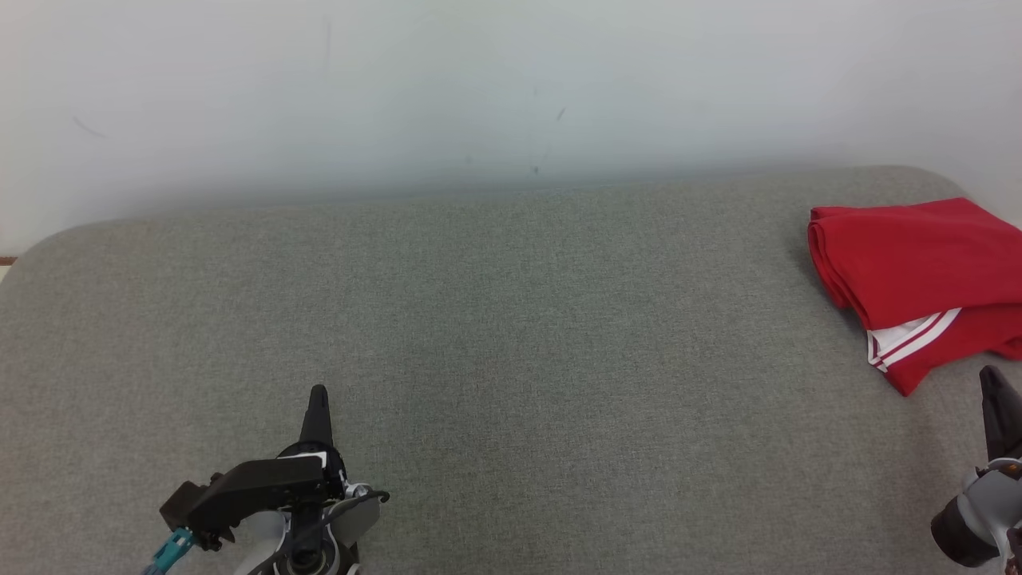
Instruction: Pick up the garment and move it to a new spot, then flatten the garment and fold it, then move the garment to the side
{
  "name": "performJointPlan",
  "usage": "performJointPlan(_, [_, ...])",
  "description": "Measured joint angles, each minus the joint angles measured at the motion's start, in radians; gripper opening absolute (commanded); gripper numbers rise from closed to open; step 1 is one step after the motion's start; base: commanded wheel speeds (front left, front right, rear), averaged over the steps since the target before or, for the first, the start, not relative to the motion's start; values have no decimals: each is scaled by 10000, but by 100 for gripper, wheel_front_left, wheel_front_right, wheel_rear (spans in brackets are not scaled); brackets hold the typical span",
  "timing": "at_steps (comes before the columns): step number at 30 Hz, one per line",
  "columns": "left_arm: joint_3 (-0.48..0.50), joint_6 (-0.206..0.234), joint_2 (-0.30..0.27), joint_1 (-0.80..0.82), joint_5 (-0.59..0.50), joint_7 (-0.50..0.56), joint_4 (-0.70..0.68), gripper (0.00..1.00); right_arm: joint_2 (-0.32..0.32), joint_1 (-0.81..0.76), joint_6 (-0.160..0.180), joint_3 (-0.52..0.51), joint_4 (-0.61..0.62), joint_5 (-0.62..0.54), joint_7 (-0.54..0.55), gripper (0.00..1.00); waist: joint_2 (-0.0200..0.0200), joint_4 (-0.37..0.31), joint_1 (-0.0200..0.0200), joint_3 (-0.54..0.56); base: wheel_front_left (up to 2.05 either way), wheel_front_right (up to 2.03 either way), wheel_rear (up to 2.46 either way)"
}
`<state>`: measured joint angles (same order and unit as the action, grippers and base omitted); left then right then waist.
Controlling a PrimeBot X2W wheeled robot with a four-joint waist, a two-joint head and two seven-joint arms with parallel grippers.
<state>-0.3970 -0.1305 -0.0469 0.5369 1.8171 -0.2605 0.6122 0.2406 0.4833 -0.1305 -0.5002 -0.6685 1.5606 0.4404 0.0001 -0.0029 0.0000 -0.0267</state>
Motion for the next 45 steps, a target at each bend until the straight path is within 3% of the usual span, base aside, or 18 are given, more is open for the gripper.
performJointPlan(45, [0,0,-2,0,0,-2,0,0,6,0,0,15,0,17,-2,0,0,0,0,0,0,0,0])
